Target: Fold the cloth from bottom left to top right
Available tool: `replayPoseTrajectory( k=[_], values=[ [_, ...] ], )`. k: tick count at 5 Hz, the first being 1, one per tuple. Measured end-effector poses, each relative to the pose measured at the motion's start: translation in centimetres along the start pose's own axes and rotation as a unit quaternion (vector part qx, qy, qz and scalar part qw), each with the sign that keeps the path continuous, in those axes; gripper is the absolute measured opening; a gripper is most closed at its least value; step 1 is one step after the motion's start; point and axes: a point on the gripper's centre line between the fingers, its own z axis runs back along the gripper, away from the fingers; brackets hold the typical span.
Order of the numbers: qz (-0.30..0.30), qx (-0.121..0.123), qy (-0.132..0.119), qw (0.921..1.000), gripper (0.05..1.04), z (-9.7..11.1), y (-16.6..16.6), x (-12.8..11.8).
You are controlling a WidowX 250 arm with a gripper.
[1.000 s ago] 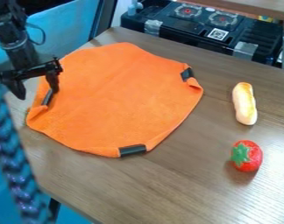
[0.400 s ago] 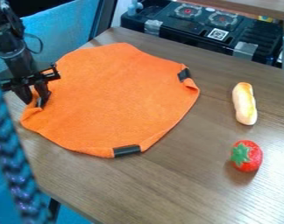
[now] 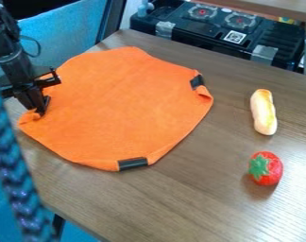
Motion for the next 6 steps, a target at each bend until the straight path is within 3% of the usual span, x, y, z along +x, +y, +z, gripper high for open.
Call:
replayPoseTrajectory(
  k=[1, 2, 3, 5, 6],
  values=[
    [0.018, -0.014, 0.032, 0.9992, 0.054, 0.6, 0.0, -0.4],
    [0.034, -0.028, 0.038, 0.9983, 0.054, 2.2, -2.0, 0.7],
    [0.052, -0.03, 0.036, 0.9975, 0.053, 3.8, -6.1, 1.3],
    [0.097, -0.021, 0.056, 0.9935, 0.052, 3.4, -11.9, 1.2],
    [0.106, -0.025, 0.051, 0.9928, 0.052, 3.6, -15.0, 0.8]
  ],
)
